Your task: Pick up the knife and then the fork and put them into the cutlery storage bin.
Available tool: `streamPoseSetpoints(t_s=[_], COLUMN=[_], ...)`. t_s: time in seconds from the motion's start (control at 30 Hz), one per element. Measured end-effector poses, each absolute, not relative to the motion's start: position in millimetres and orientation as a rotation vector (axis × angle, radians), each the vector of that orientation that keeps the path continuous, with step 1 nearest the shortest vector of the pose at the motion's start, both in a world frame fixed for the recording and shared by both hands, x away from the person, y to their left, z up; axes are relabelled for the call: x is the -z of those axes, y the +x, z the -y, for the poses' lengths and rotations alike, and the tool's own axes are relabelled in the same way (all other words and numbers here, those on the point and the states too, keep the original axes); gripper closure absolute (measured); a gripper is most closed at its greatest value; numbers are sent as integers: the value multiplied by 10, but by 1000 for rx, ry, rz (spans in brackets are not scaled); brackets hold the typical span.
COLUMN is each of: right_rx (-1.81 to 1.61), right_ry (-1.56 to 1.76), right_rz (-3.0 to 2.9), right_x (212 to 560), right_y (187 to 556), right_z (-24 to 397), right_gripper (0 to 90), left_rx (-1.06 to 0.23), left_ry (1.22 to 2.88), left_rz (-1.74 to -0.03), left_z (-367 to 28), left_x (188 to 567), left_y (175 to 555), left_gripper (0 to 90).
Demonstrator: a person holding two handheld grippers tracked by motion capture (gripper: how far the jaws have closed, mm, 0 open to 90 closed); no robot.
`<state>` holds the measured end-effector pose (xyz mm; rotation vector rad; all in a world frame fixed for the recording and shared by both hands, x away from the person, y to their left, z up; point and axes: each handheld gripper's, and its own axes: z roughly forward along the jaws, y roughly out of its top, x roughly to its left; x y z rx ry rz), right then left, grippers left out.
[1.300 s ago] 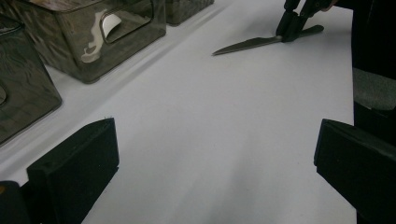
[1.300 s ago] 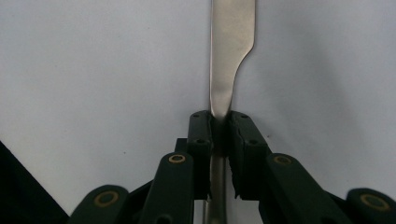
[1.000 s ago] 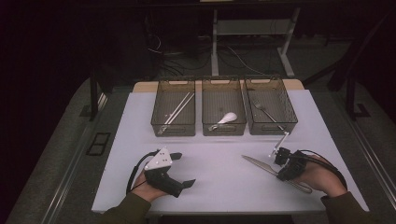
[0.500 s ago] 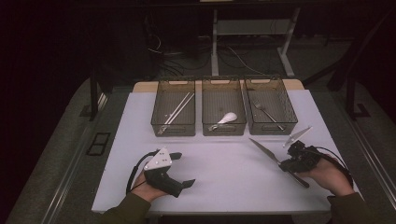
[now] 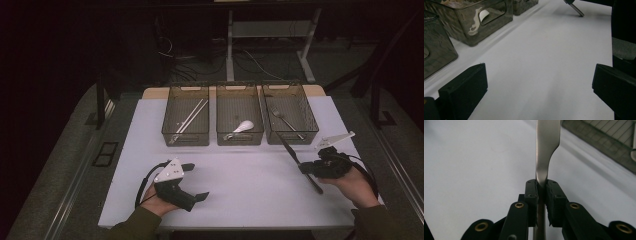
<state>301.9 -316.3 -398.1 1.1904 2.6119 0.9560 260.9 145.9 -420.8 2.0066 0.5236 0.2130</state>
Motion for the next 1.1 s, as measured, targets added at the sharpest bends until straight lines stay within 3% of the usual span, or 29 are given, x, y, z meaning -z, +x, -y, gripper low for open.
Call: streamPoseSetpoints(t_s=[1.1], right_rx=[-1349], right_ry=[1202], right_rz=[-2245], right_x=[3762], right_y=[3161], right_z=[3405], right_gripper=[799], left_rx=[-207], left_ry=[2000], left_rz=[-531], left_z=[-1507], left_x=[4256], left_y=[2683], left_gripper=[0])
